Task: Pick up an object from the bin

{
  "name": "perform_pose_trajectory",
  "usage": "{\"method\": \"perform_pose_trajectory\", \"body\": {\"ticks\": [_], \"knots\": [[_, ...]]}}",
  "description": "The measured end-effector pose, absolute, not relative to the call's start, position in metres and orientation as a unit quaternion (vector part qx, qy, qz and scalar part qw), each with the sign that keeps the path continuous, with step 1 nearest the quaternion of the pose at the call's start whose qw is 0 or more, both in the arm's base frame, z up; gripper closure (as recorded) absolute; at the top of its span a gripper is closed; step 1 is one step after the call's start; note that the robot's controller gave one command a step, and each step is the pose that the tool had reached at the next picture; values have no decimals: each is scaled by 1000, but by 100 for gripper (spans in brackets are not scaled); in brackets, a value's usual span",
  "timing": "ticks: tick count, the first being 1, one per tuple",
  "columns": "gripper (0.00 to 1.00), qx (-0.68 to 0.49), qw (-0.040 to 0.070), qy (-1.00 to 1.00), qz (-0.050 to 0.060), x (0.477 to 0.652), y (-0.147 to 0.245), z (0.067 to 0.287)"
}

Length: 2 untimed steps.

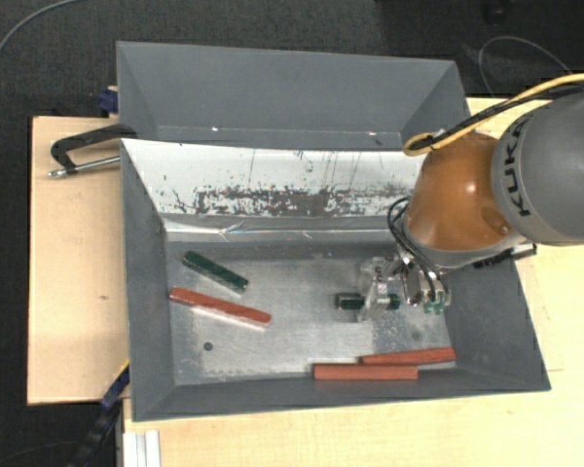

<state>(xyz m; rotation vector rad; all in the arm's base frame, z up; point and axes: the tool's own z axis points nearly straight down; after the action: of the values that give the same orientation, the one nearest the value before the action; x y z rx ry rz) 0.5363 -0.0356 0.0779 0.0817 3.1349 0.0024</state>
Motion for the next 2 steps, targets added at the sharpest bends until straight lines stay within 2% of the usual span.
{"method": "perform_pose_trajectory", "body": {"ticks": [1,2], "knots": [[100,26,3,1000,1,538,-35,90],[100,26,5,1000,0,540,-35,174]]}}
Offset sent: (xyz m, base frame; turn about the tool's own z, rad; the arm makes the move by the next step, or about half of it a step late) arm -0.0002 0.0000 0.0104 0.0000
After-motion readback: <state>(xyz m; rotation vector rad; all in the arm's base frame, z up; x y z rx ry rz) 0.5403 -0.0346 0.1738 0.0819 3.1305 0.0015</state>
